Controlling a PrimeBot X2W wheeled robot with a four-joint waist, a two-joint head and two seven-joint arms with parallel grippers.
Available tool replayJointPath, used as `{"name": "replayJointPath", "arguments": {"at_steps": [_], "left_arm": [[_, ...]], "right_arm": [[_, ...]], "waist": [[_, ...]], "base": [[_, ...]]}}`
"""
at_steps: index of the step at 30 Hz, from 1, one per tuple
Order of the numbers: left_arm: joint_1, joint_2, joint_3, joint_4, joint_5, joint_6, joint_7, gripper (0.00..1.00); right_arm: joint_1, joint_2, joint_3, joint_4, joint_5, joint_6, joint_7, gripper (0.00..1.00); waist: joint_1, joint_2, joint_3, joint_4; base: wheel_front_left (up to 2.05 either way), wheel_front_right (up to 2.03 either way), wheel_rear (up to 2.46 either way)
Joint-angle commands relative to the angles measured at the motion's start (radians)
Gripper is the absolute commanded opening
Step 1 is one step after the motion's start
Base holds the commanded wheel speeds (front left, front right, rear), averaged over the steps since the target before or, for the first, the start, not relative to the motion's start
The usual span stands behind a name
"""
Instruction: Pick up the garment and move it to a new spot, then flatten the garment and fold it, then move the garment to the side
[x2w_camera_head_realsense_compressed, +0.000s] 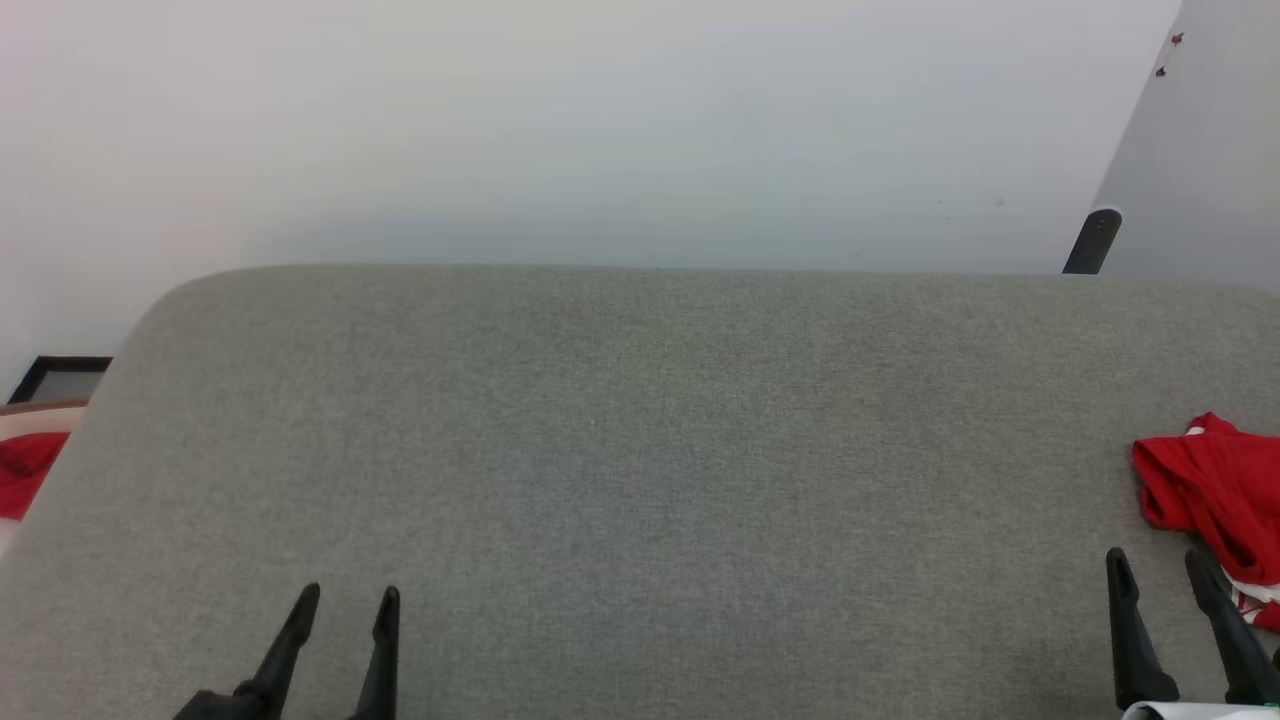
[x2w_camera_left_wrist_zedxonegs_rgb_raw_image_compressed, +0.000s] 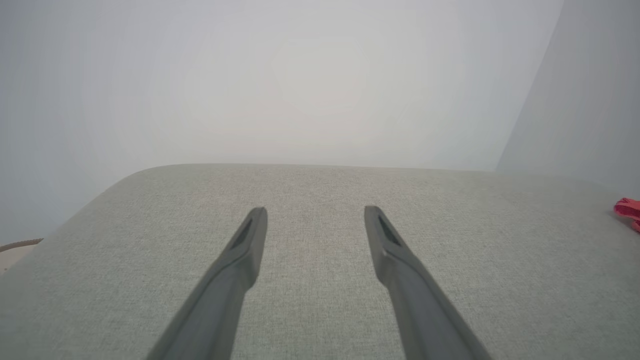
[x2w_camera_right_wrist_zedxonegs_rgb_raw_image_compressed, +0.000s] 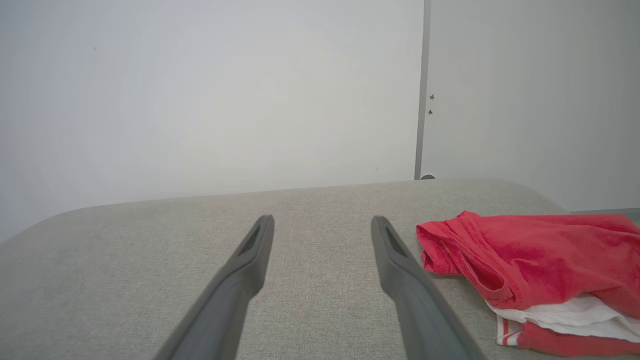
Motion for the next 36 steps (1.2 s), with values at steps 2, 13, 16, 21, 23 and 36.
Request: {"name": "replayJointPath", "arguments": {"at_steps": [2,13,16,21,23,36], "left_arm": [[0.008,0.003,0.002,-0.013,0.005,0.006,0.000,1.00],[-0.005,0.007,0.006,-0.003,-0.028,0.007,0.008,1.00],[-0.006,0.008,0.006,0.000,-0.034,0.008,0.011,1.00],[-0.007,0.011,0.006,0.004,-0.046,0.008,0.016,1.00],[-0.006,0.012,0.004,0.007,-0.047,0.008,0.020,1.00],[0.004,0.002,0.000,0.035,-0.049,0.016,0.027,0.00]], "right_arm": [[0.022,0.017,-0.006,-0.026,-0.013,-0.001,0.012,1.00],[0.021,0.039,-0.015,-0.051,-0.024,-0.001,0.026,1.00],[0.022,0.044,-0.018,-0.053,-0.025,-0.001,0.024,1.00],[0.015,0.044,-0.020,-0.043,-0.017,-0.001,0.020,1.00],[0.013,0.045,-0.020,-0.041,-0.015,-0.001,0.017,1.00],[0.029,0.054,-0.015,-0.013,-0.013,0.000,0.023,0.00]], "waist": [[0.0000,-0.0001,0.004,0.000],[0.0000,-0.0001,0.011,-0.010],[0.0000,-0.0001,0.011,-0.010],[0.0000,-0.0001,0.013,-0.010],[0.0000,-0.0001,0.013,-0.011],[0.0000,-0.0001,0.012,-0.014]], "base": [[0.00,0.00,0.00],[0.00,0.00,0.00],[0.00,0.00,0.00],[0.00,0.00,0.00],[0.00,0.00,0.00],[0.00,0.00,0.00]]}}
